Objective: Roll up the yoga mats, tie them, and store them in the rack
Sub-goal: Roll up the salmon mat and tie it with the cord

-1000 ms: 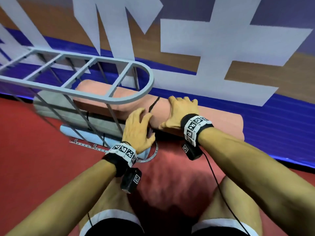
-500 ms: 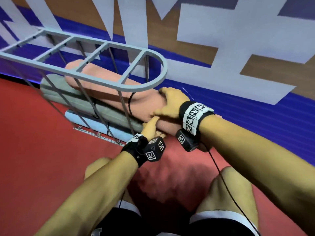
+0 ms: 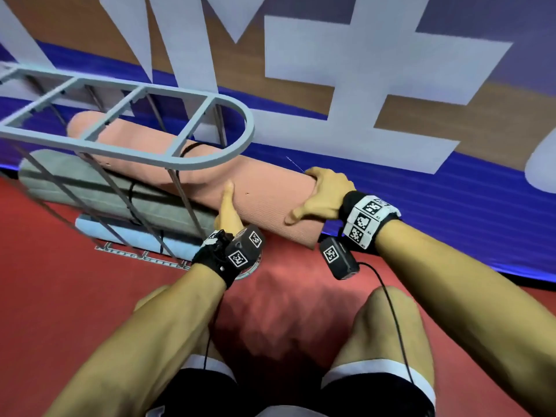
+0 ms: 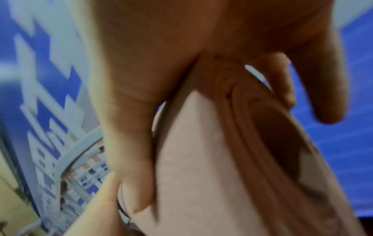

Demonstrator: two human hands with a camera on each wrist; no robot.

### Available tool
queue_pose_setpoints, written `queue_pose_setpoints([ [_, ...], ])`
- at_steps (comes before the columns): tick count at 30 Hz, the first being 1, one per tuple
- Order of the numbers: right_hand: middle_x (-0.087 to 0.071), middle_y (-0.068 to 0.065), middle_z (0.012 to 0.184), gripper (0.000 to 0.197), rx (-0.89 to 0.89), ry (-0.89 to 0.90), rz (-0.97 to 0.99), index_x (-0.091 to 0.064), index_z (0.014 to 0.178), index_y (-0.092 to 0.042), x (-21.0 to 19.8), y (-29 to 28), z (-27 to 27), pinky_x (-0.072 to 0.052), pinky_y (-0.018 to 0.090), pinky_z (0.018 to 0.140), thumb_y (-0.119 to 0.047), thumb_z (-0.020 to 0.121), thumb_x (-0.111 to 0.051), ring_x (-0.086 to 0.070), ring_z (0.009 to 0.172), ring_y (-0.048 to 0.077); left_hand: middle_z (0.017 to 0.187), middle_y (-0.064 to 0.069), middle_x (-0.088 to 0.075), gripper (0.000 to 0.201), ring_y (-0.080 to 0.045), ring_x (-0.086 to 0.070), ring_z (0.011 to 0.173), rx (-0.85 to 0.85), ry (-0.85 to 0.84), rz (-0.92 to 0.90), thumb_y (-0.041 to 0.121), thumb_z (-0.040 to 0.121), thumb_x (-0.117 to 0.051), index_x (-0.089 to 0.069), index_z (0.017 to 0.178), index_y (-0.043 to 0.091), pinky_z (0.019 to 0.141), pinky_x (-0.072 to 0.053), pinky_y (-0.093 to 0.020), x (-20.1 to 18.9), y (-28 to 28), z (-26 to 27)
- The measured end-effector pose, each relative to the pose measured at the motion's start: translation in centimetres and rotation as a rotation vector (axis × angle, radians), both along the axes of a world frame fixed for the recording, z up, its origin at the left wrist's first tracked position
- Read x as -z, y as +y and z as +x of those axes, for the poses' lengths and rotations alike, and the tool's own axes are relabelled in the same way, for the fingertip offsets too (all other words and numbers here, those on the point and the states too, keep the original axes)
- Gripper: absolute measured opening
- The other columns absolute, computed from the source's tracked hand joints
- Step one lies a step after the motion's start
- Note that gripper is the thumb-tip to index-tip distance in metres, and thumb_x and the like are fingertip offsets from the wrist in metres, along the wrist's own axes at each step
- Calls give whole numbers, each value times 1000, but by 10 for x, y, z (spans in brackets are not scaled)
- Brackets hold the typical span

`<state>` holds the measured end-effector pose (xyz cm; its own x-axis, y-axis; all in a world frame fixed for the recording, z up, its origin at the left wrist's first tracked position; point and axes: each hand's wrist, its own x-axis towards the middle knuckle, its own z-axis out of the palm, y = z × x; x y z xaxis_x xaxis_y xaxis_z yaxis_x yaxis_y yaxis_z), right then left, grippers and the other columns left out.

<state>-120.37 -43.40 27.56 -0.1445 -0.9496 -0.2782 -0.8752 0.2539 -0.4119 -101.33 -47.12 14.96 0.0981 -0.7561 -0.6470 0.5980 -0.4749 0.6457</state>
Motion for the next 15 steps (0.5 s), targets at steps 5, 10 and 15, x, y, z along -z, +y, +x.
queue_pose_setpoints([
  [5, -65, 0, 131, 114, 35, -82, -65, -52, 144, -33, 9, -3, 6, -46, 29, 96, -61, 42, -94, -59, 120, 26, 99, -6, -76, 53, -20, -74, 88, -8, 156, -63, 59, 83, -71, -67, 109, 13, 101, -52, -42, -35, 38, -18],
  [10, -66, -2, 128, 110, 10, -122, -79, -55, 140, -35, 14, 5, -11, -49, 33, 102, -59, 40, -95, -59, 120, 25, 121, -9, -71, 91, -27, -76, 91, 47, 206, -9, 43, 59, -94, -54, 138, 20, 79, -61, -49, -34, 42, -26],
  [15, -63, 0, 133, 115, -19, -155, -106, -53, 142, -33, 9, -13, 9, -46, 33, 103, -62, 39, -95, -55, 125, 26, 116, -11, -73, 70, -25, -75, 97, -55, 237, -59, 49, 74, -86, -59, 130, 17, 94, -57, -49, -39, 37, -14],
])
